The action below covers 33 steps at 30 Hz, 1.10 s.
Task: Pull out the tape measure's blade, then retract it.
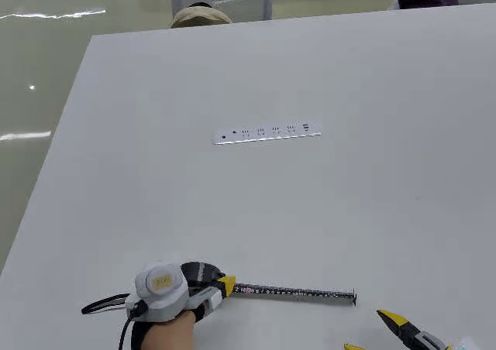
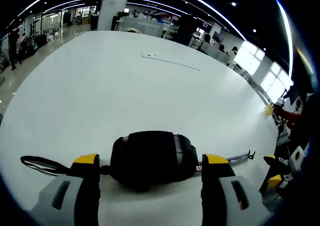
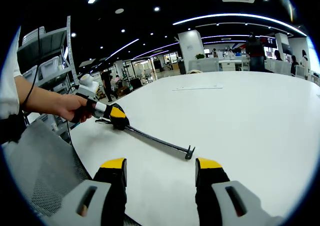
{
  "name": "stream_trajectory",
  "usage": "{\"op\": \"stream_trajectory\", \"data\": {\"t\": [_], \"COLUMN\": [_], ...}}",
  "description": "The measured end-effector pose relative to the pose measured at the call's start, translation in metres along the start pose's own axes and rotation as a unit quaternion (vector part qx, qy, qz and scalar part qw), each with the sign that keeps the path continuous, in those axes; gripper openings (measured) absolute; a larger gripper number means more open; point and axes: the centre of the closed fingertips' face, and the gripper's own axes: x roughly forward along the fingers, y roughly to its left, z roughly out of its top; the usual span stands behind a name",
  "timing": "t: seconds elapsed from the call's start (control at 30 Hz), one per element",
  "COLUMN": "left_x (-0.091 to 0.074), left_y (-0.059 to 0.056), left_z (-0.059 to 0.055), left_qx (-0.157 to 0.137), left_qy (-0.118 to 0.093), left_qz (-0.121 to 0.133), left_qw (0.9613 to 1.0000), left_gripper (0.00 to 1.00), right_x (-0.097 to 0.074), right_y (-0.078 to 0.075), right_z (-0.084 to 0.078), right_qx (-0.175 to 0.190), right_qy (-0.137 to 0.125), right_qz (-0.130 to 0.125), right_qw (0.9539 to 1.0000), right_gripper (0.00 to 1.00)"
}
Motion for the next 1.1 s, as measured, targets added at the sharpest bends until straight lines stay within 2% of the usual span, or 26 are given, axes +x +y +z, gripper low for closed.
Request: {"op": "stream_trajectory", "data": {"t": [0.33, 0.5, 0.6, 1.1], "left_x": [0.005, 0.008, 0.008, 0.012], "left_y": [-0.002, -0.002, -0.004, -0.001], "left_z": [-0.003, -0.001, 0.001, -0.002], "left_qx": [-0.01, -0.015, -0.028, -0.022], "left_qy": [0.009, 0.01, 0.01, 0.02], "left_qz": [0.009, 0.014, 0.015, 0.035], "left_qw": [0.9999, 0.9997, 0.9994, 0.999], "left_gripper": [0.8, 0.79, 0.76, 0.74], "right_x": [-0.001, -0.001, -0.001, 0.0], "right_y": [0.0, -0.002, -0.003, -0.006], "right_z": [-0.003, -0.004, -0.004, -0.007], "right_qx": [0.003, 0.004, 0.003, 0.008], "right_qy": [0.002, 0.003, 0.004, 0.004], "right_qz": [-0.001, -0.001, -0.001, -0.002], "right_qw": [1.0, 1.0, 1.0, 1.0], "right_gripper": [0.54, 0.54, 0.54, 0.53]}}
